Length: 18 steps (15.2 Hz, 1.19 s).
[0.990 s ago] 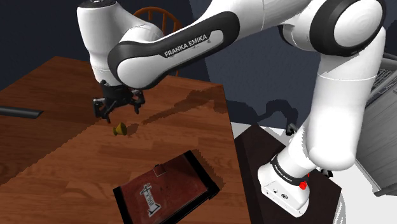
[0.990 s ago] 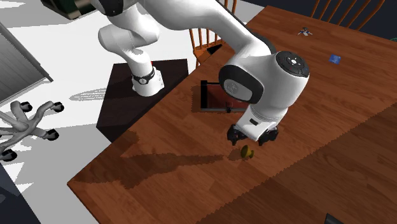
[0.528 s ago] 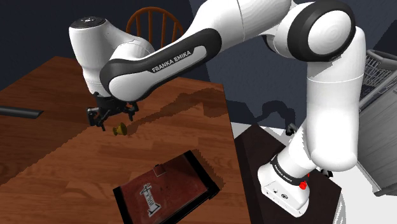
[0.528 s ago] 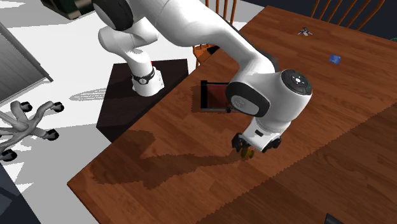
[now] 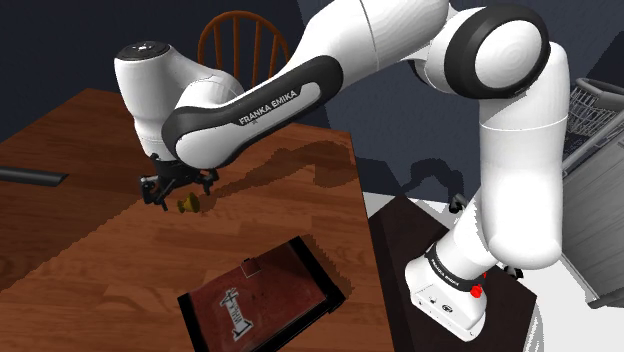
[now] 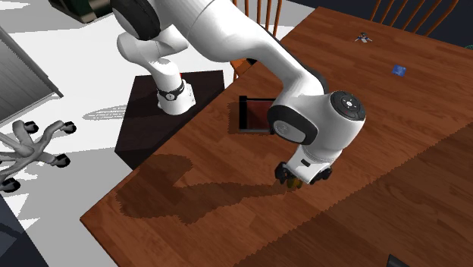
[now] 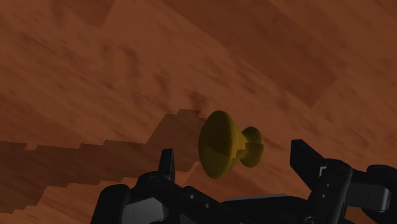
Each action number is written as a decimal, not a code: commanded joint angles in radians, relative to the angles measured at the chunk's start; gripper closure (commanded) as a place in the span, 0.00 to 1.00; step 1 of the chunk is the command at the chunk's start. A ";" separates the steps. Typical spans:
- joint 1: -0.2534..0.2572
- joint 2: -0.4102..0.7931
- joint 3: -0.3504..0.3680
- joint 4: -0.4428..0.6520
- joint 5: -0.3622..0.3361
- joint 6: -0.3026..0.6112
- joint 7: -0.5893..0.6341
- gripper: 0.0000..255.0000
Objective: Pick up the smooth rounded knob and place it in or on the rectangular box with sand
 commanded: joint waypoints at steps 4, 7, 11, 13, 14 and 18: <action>0.000 0.000 0.000 0.000 0.000 0.000 0.000 1.00; 0.000 0.000 0.000 0.000 0.000 0.000 0.000 1.00; 0.000 0.001 0.000 0.000 0.000 0.000 0.000 1.00; -0.001 -0.007 0.003 0.003 0.004 -0.009 -0.003 1.00; -0.003 -0.014 0.005 0.007 0.008 -0.019 -0.005 1.00; -0.008 -0.040 0.015 0.023 0.023 -0.058 -0.016 1.00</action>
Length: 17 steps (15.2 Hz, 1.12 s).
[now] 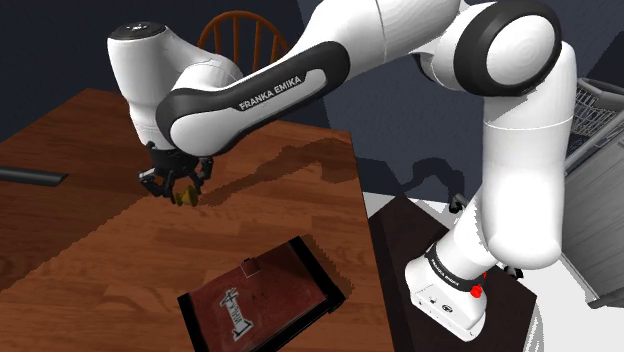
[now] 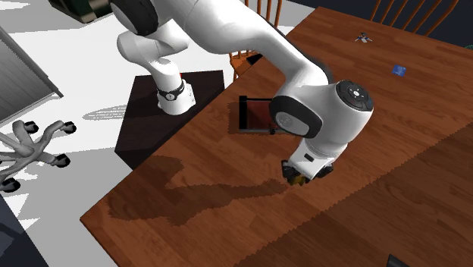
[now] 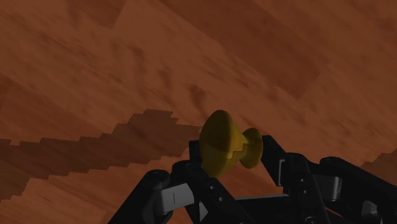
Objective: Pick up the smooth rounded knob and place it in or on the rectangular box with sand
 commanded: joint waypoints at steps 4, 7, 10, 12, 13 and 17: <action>-0.006 -0.032 0.011 0.024 0.020 -0.053 -0.014 1.00; -0.008 -0.048 0.017 0.042 0.030 -0.085 -0.022 1.00; -0.010 -0.062 0.022 0.062 0.039 -0.117 -0.029 1.00; -0.010 -0.071 0.025 0.076 0.044 -0.139 -0.033 1.00; -0.010 -0.075 0.026 0.084 0.047 -0.151 -0.036 1.00; -0.010 -0.088 0.031 0.116 0.056 -0.193 -0.043 1.00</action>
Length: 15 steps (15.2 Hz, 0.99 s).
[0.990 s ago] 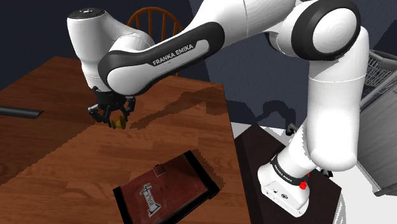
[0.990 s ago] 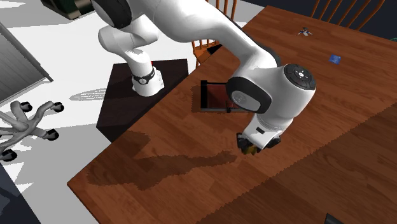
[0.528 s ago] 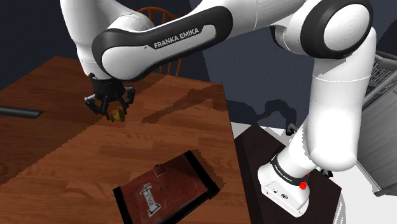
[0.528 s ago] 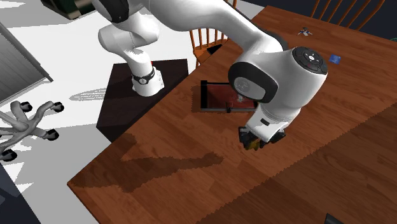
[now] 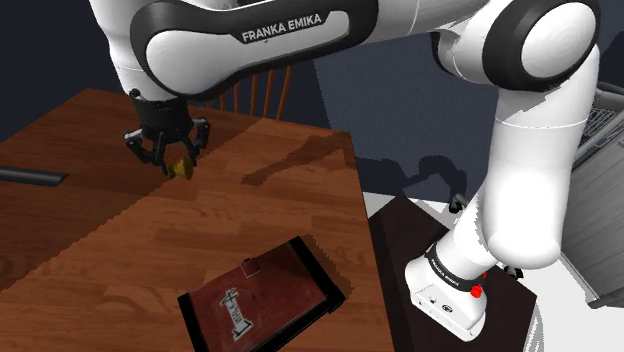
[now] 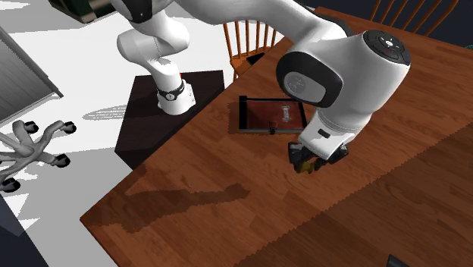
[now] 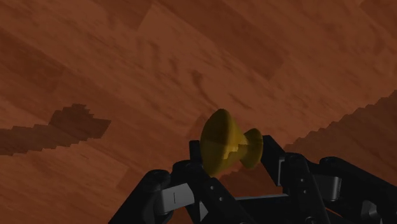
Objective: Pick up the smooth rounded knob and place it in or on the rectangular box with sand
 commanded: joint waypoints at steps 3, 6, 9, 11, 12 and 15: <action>-0.017 -0.110 0.028 -0.144 0.040 0.040 0.025 1.00; -0.025 -0.210 0.055 -0.275 0.085 0.081 0.046 1.00; -0.026 -0.307 0.081 -0.390 0.135 0.113 0.063 1.00; -0.023 -0.370 0.098 -0.459 0.173 0.129 0.072 1.00; -0.019 -0.402 0.106 -0.492 0.192 0.136 0.076 1.00; -0.001 -0.495 0.128 -0.582 0.254 0.150 0.087 1.00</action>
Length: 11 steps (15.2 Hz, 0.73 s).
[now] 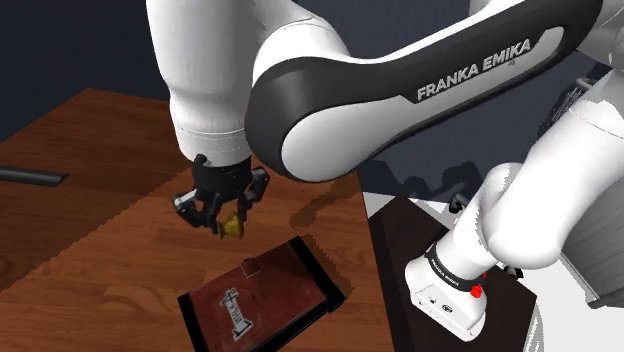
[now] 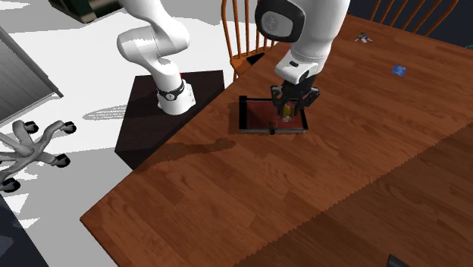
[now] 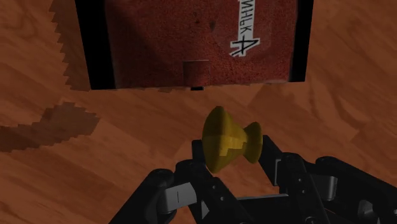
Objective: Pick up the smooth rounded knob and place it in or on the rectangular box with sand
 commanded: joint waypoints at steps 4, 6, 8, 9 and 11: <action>0.041 -0.156 0.030 -0.142 0.110 0.016 0.014 1.00; 0.067 -0.213 0.042 -0.186 0.152 0.013 0.025 1.00; 0.082 -0.235 0.049 -0.216 0.171 0.024 0.036 1.00; 0.082 -0.228 0.052 -0.224 0.167 0.039 0.039 1.00; 0.080 -0.214 0.058 -0.240 0.160 0.067 0.046 1.00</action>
